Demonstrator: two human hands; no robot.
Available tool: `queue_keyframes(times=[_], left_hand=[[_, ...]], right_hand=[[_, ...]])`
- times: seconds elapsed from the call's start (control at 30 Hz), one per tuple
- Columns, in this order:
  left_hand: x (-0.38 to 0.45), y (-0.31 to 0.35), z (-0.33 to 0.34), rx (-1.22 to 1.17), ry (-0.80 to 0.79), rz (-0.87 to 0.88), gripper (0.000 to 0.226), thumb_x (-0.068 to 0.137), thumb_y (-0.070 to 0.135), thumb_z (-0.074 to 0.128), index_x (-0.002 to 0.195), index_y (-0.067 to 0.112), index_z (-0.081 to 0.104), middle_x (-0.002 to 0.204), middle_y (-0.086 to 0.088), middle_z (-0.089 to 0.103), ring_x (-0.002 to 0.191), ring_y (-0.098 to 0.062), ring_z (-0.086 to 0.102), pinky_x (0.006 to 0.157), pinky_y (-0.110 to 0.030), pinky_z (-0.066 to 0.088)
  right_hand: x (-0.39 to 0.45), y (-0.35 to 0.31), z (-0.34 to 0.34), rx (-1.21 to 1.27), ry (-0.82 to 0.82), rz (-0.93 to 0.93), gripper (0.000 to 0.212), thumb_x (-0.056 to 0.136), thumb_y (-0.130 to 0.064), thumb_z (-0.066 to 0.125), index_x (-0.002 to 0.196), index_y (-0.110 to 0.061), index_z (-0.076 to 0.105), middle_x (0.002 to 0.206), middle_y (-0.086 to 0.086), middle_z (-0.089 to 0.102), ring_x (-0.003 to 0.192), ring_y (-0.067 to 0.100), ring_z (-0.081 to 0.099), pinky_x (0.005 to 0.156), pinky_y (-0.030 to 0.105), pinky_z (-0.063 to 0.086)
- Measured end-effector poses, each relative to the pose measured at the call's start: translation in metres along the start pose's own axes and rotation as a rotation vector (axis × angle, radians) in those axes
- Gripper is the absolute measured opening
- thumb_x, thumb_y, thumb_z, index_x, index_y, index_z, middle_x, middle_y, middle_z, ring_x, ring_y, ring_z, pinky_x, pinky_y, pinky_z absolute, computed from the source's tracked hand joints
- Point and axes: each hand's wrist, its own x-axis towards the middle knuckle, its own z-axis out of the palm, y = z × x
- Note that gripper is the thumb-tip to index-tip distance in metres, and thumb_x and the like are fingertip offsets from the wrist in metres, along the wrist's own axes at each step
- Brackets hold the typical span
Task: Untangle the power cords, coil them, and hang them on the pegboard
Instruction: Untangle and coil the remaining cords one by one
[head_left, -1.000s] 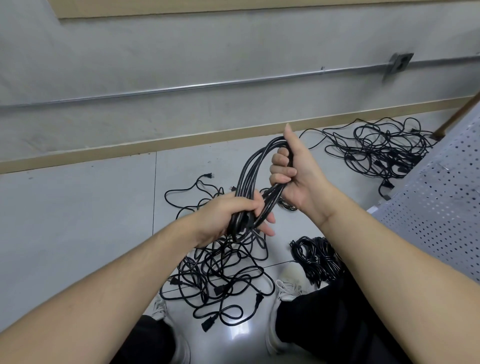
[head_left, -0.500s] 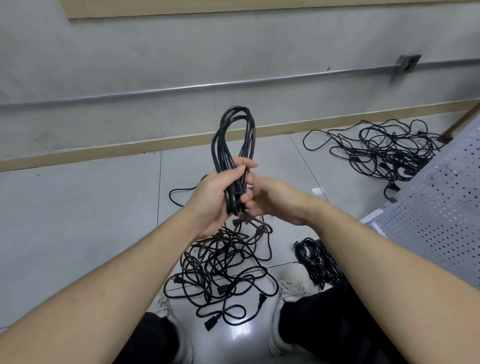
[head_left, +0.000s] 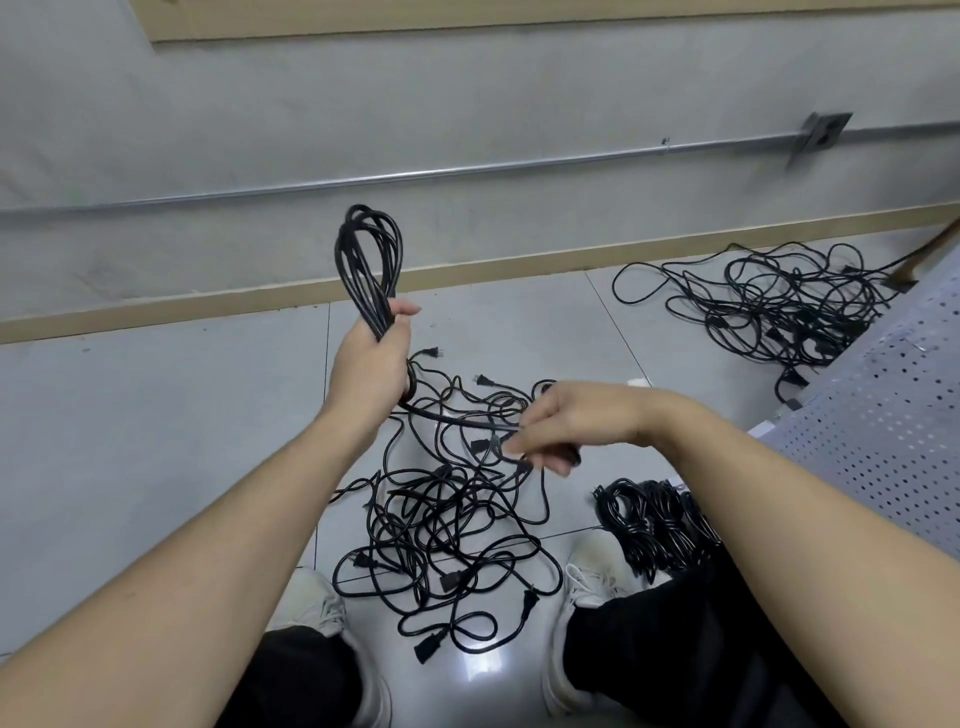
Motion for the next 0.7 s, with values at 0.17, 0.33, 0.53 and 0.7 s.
queue_keyframes(times=[0.17, 0.33, 0.53, 0.7], left_hand=[[-0.002, -0.008, 0.003, 0.306, -0.141, 0.008, 0.021, 0.105, 0.027, 0.045, 0.105, 0.034, 0.065, 0.064, 0.007, 0.051, 0.062, -0.015, 0.048, 0.063, -0.033, 0.038], [-0.018, 0.002, 0.022, 0.386, -0.275, 0.001, 0.03, 0.108, 0.047, 0.037, 0.1, 0.036, 0.064, 0.088, 0.008, 0.064, 0.09, -0.015, 0.057, 0.079, -0.034, 0.042], [-0.035, 0.012, 0.038, 0.435, -0.389, 0.027, 0.066, 0.092, 0.079, 0.023, 0.104, 0.037, 0.073, 0.088, 0.015, 0.065, 0.1, -0.015, 0.061, 0.082, -0.031, 0.038], [-0.04, 0.008, 0.042, 0.635, -0.457, 0.18, 0.047, 0.082, 0.083, 0.046, 0.105, 0.048, 0.067, 0.086, 0.014, 0.069, 0.088, -0.007, 0.064, 0.08, -0.028, 0.049]], right_hand=[[-0.009, -0.006, -0.009, 0.449, 0.313, -0.331, 0.023, 0.087, -0.033, 0.065, 0.069, -0.02, 0.068, 0.059, 0.003, 0.057, 0.059, 0.017, 0.05, 0.061, 0.021, 0.041], [0.0, -0.01, -0.009, 0.619, 0.51, -0.411, 0.031, 0.1, -0.029, 0.055, 0.078, -0.019, 0.074, 0.065, 0.001, 0.06, 0.062, 0.013, 0.056, 0.07, 0.026, 0.052], [0.001, -0.017, -0.01, 0.611, 0.803, -0.316, 0.027, 0.101, -0.031, 0.062, 0.079, -0.014, 0.063, 0.055, -0.005, 0.045, 0.049, 0.014, 0.042, 0.044, 0.024, 0.036], [0.001, -0.018, -0.012, 0.707, 0.873, -0.217, 0.027, 0.094, -0.031, 0.072, 0.074, -0.016, 0.06, 0.058, -0.003, 0.041, 0.045, 0.011, 0.036, 0.041, 0.022, 0.029]])
